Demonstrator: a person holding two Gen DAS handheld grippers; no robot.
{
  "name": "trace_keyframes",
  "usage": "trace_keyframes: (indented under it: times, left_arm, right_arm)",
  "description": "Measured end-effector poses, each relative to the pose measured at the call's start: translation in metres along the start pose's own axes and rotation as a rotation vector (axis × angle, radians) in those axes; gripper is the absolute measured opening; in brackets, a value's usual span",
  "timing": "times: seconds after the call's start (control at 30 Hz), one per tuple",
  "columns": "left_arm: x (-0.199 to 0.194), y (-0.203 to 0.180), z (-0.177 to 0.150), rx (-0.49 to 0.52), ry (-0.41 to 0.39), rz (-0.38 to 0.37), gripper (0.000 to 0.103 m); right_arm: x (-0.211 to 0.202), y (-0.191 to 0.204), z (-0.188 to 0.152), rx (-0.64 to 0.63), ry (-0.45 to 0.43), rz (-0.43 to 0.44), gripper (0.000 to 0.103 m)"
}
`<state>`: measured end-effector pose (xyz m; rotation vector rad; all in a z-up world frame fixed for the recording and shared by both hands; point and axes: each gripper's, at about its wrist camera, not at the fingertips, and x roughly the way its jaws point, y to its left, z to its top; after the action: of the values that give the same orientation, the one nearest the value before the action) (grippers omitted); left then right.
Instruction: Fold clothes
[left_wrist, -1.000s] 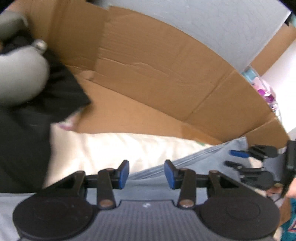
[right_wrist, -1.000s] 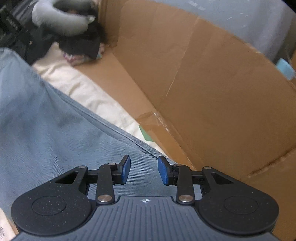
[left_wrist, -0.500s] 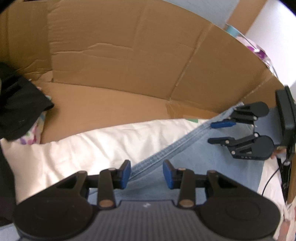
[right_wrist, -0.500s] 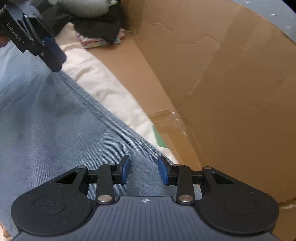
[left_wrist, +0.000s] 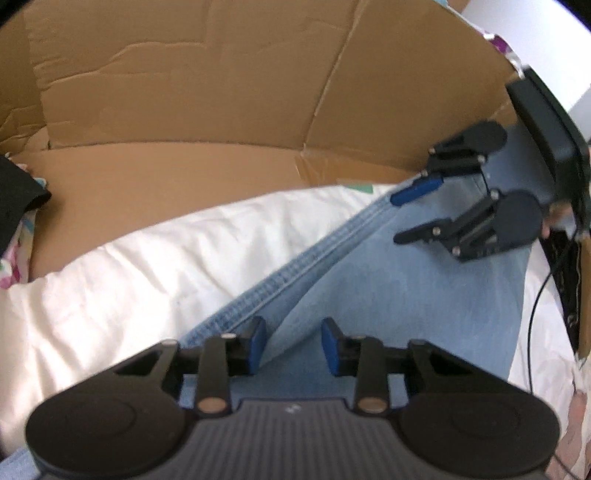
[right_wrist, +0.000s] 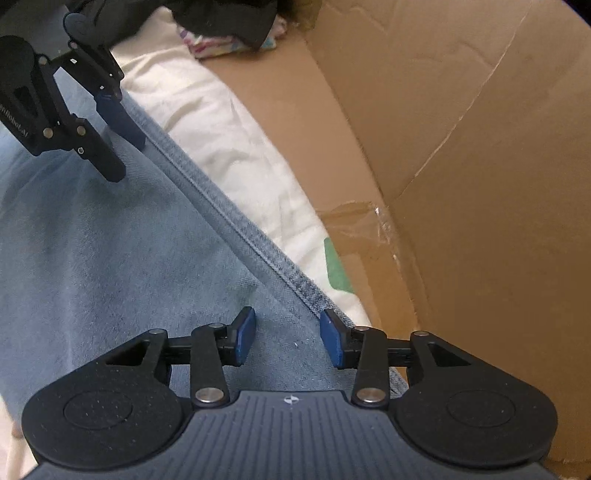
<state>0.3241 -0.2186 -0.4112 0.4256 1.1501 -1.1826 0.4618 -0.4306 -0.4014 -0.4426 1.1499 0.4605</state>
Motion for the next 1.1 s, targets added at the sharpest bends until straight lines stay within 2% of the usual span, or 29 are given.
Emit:
trace_keyframes:
  times: [0.13,0.23,0.27,0.3,0.4,0.5,0.7,0.83,0.97,1.1]
  left_arm:
    - [-0.002,0.009,0.001,-0.037,0.006,-0.011,0.024]
    - [-0.005,0.011,0.000,-0.026,0.004,-0.001,0.015]
    - [-0.006,0.011,0.000,-0.020,0.000,0.001,0.013]
    - [-0.008,0.011,-0.001,-0.014,-0.005,0.004,0.011]
    - [-0.012,0.007,-0.005,0.017,-0.025,0.023,0.006]
    - [-0.020,-0.001,-0.005,0.059,-0.060,0.053,0.004]
    - [-0.026,-0.004,0.004,0.053,-0.101,0.091,0.004]
    - [-0.019,0.004,0.008,0.005,-0.094,0.092,0.004]
    - [-0.004,0.009,0.010,0.006,-0.070,0.111,0.005]
    - [0.004,0.006,0.016,0.016,-0.073,0.158,0.015]
  right_arm:
    - [0.004,-0.002,0.001,0.011,0.009,0.025,0.045]
    - [0.002,0.003,0.000,-0.015,0.002,0.021,0.030]
    - [0.000,0.008,-0.001,-0.039,0.000,0.001,0.015]
    - [-0.003,0.009,-0.001,-0.041,-0.007,-0.016,0.006]
    - [-0.014,0.015,-0.007,-0.031,-0.055,-0.054,0.000]
    - [-0.024,0.021,-0.013,-0.028,-0.101,-0.102,0.000]
    - [-0.032,0.018,-0.011,0.018,-0.140,-0.175,0.000]
    - [-0.024,0.015,-0.004,0.025,-0.117,-0.209,0.000]
    - [-0.005,0.012,-0.001,0.047,-0.071,-0.249,0.000]
    - [0.012,0.009,-0.002,0.086,-0.037,-0.314,0.000]
